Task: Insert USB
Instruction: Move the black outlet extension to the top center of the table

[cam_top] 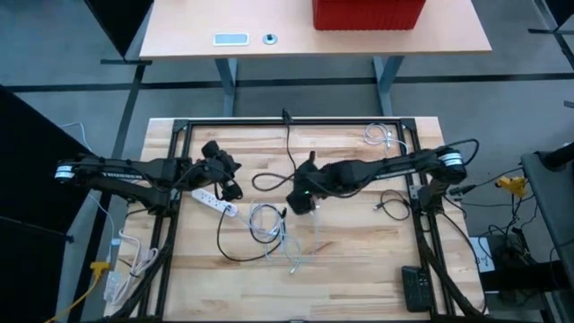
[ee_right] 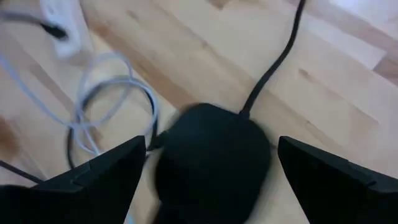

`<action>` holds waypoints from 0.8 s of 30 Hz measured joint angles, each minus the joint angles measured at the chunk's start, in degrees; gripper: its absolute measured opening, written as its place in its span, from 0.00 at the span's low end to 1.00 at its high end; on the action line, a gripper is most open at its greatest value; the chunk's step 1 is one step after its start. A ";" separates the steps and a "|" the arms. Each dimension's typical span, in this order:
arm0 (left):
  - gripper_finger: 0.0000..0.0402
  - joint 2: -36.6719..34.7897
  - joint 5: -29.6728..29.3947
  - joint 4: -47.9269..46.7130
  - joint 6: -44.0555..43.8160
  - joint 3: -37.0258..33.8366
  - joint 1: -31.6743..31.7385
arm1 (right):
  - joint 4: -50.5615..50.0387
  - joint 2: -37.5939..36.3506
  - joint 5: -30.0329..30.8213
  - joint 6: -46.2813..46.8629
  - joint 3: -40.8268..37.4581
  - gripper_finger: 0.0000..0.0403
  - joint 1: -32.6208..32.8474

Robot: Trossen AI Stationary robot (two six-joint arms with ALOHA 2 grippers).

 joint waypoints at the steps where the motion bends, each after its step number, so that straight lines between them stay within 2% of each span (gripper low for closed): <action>1: 0.00 0.00 0.00 -0.06 -0.06 0.00 0.00 | -1.38 1.09 0.00 -0.28 1.23 0.87 0.01; 6: 0.00 0.02 0.00 -0.34 -0.34 0.00 0.00 | -8.26 6.51 0.00 -1.68 7.39 0.87 0.09; 11: 0.00 0.02 0.00 -0.31 -0.35 0.00 0.00 | -8.50 8.32 0.03 -2.99 8.72 0.85 -0.63; 13: 0.00 0.02 0.00 -0.40 -0.35 0.00 0.00 | -8.28 8.55 0.07 -3.70 8.76 0.80 -1.15; 16: 0.00 0.07 0.00 -0.42 -0.37 0.00 0.00 | -8.02 9.08 0.23 -4.43 8.90 0.67 -1.81; 24: 0.00 0.06 0.01 -0.89 -0.37 0.00 0.00 | -8.19 8.95 -1.00 -13.34 8.90 0.67 -2.18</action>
